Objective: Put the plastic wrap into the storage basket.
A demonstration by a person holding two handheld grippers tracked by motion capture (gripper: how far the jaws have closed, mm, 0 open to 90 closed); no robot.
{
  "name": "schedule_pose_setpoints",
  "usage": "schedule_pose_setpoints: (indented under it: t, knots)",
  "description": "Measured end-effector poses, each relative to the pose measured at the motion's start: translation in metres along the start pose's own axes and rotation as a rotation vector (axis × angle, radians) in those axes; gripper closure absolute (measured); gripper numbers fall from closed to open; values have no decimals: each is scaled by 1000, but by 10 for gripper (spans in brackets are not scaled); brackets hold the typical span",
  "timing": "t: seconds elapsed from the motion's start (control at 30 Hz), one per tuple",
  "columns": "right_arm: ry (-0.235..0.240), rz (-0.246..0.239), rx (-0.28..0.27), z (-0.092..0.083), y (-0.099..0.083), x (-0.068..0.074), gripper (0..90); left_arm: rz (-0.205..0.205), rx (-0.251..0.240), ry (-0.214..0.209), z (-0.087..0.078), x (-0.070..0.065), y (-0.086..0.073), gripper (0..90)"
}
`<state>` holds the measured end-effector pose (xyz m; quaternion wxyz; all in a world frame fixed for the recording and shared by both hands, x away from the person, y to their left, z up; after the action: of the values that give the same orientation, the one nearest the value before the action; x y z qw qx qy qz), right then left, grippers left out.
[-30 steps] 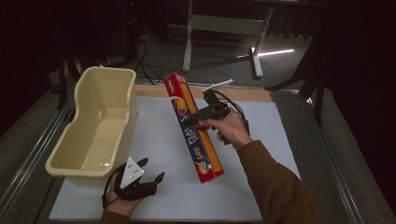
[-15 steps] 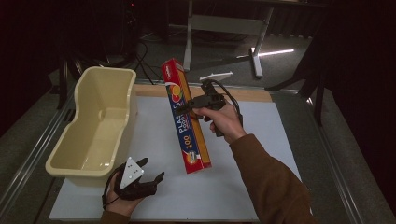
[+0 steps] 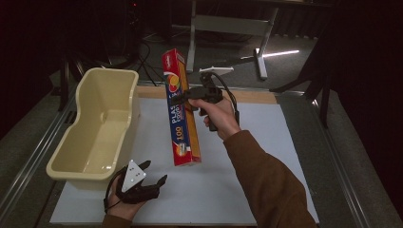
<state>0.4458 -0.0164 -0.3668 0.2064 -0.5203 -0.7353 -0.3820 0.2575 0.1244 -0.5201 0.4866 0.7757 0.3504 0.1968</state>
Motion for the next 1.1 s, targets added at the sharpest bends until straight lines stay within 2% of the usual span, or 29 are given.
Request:
schedule_pose_setpoints:
  t: [0.4,0.53,0.63,0.93,1.1]
  knots:
    - [16,46,-45,11,13,15,394,1,-4,-3,0,0,1,260]
    - [41,78,-49,16,16,19,394,1,-3,-7,1,-1,1,260]
    - [29,74,-56,21,18,23,395,2,-4,-7,1,-1,1,260]
    - [40,79,-65,34,23,35,394,3,-6,-8,1,-1,1,260]
    - [49,98,-72,40,26,40,394,7,-5,-13,3,-3,1,260]
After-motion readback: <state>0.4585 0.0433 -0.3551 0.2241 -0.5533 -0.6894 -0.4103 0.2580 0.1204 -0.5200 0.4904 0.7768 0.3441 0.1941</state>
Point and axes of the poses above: each handheld gripper's, and its own axes: z roughly forward along the jaws, y roughly out of its top, x roughly to its left, the point moved 6 cm from there along z, roughly forward along the jaws, and after that the axes turned 8 degrees about -y, right-handed, at the moved point
